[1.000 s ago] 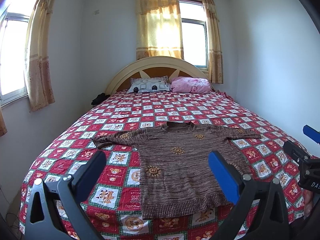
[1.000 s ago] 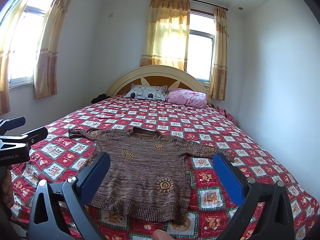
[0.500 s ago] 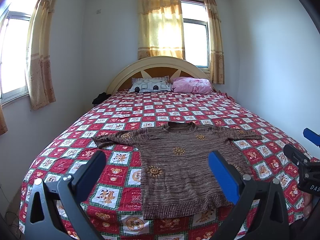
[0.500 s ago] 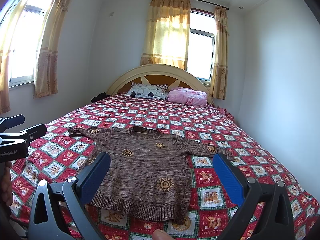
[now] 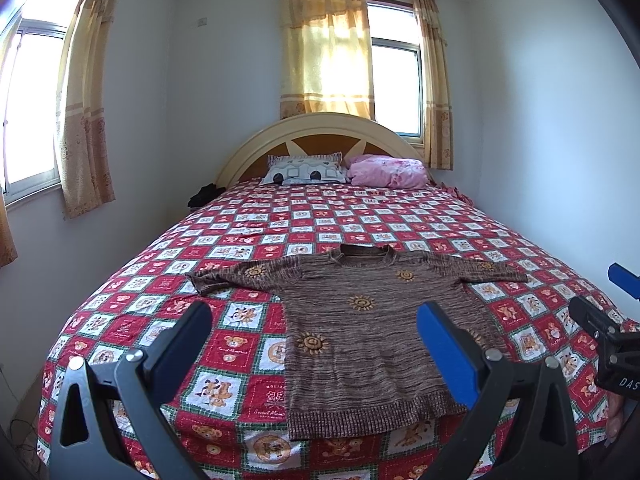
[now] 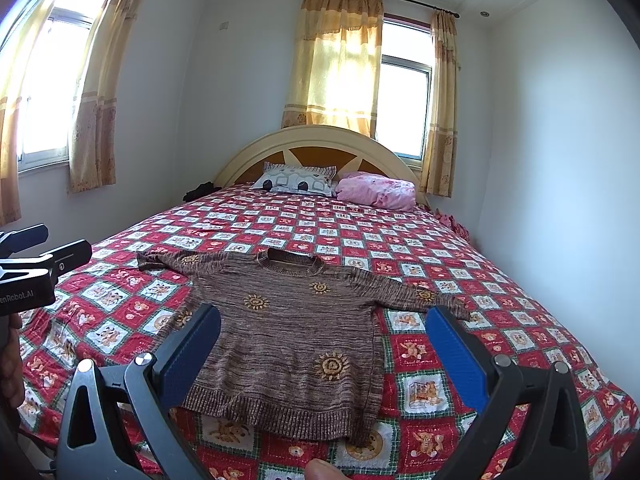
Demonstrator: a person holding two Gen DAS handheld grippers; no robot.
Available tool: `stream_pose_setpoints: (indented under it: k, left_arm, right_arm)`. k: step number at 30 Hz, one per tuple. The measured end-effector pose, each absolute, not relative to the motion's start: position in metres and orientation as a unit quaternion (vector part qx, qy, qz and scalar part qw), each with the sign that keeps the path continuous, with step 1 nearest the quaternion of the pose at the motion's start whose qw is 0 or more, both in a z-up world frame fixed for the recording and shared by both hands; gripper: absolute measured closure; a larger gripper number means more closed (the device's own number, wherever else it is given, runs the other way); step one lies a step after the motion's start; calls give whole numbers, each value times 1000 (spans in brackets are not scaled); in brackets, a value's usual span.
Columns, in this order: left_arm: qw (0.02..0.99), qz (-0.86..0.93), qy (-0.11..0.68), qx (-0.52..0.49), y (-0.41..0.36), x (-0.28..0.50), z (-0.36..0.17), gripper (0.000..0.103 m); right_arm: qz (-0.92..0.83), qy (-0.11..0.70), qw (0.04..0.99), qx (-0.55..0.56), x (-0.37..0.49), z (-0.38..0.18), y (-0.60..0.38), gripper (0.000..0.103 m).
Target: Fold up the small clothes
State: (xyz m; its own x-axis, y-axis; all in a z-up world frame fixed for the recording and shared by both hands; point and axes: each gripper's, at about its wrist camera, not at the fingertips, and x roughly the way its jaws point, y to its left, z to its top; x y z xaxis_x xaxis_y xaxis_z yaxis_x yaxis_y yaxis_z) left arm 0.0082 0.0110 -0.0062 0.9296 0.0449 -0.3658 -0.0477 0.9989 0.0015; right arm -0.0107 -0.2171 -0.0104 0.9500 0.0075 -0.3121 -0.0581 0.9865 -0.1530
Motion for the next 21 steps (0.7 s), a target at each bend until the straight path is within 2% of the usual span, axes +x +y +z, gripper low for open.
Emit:
stream_pose_setpoints:
  k: [11,21]
  left_arm:
    - [980,29,196,-2,10,16,-15,0]
    - [971,44,234,16,16,49,-54,0]
  right_arm:
    - [20,169,983,-72,-1,-20,-220,1]
    - [40,232,971,-39,37,-59,-240,1]
